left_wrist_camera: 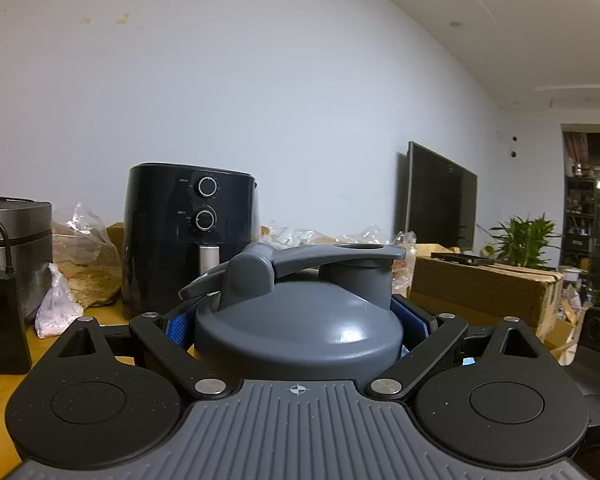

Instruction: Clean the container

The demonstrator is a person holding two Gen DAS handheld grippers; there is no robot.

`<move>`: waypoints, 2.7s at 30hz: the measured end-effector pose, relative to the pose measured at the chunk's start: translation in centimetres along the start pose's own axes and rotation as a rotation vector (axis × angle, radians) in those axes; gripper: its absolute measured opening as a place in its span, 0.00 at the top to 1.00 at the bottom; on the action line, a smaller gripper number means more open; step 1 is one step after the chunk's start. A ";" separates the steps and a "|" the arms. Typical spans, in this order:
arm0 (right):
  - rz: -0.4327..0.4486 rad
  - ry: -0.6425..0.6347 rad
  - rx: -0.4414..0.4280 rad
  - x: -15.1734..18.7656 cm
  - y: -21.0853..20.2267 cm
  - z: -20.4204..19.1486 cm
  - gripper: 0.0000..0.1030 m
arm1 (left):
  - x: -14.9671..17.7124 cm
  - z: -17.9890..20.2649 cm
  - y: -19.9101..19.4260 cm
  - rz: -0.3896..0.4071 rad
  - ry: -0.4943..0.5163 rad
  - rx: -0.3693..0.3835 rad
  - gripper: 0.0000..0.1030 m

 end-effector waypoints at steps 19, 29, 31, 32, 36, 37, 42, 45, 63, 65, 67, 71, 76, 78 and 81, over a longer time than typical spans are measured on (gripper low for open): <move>-0.009 -0.002 -0.026 0.0 0.0 -0.2 0.77 | 0.2 -0.3 0.2 0.015 0.015 0.188 0.07; -0.012 -0.009 -0.030 0.1 0.1 -0.3 0.77 | 0.3 -0.6 0.3 0.007 0.025 0.272 0.07; -0.014 -0.011 -0.030 0.1 0.2 -0.3 0.77 | 0.3 -0.7 0.3 0.009 0.028 0.288 0.07; -0.015 -0.012 -0.030 0.1 0.2 -0.3 0.77 | 0.3 -0.7 0.3 0.010 0.029 0.295 0.07; -0.018 -0.015 -0.031 0.1 0.2 -0.4 0.77 | 0.4 -0.6 0.3 0.016 0.033 0.333 0.07; -0.018 -0.015 -0.030 0.1 0.2 -0.4 0.77 | 0.5 -0.6 0.3 0.020 0.033 0.344 0.07; -0.019 -0.021 -0.030 0.1 0.2 -0.5 0.77 | 0.5 -0.6 0.3 0.024 0.034 0.373 0.07; -0.020 -0.025 -0.026 0.1 0.2 -0.5 0.77 | 0.5 -0.5 0.3 0.026 0.034 0.379 0.07; -0.049 -0.018 -0.016 -0.3 1.0 -1.1 0.77 | 0.5 -0.6 0.5 0.023 0.033 0.381 0.07; -0.048 -0.034 -0.013 -0.6 1.2 -1.4 0.77 | 0.5 -0.5 0.5 0.021 0.033 0.381 0.07; -0.050 -0.043 -0.017 -0.9 1.5 -1.6 0.77 | 0.5 -0.6 0.5 0.020 0.032 0.382 0.07; -0.062 -0.066 -0.016 -1.5 2.2 -1.9 0.77 | 0.5 -0.6 0.6 0.017 0.031 0.382 0.07; -0.097 -0.083 -0.022 -1.8 2.5 -1.9 0.78 | 0.5 -0.7 0.7 0.010 0.032 0.380 0.07; -0.113 -0.083 -0.021 -1.9 2.7 -1.9 0.78 | 0.5 -0.8 0.7 0.009 0.032 0.380 0.07; -0.136 -0.076 -0.021 -2.0 2.8 -1.9 0.77 | 0.5 -0.8 0.6 0.009 0.031 0.380 0.07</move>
Point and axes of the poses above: each gripper's, at about its wrist camera, not at the fingertips, and y roughly the way its jaws point, z to its right, x to its underside, the point moved 10 cm from there along y, roughly the way its jaws point, and after that the axes turned 11 degrees about y, right-handed, at the moved point
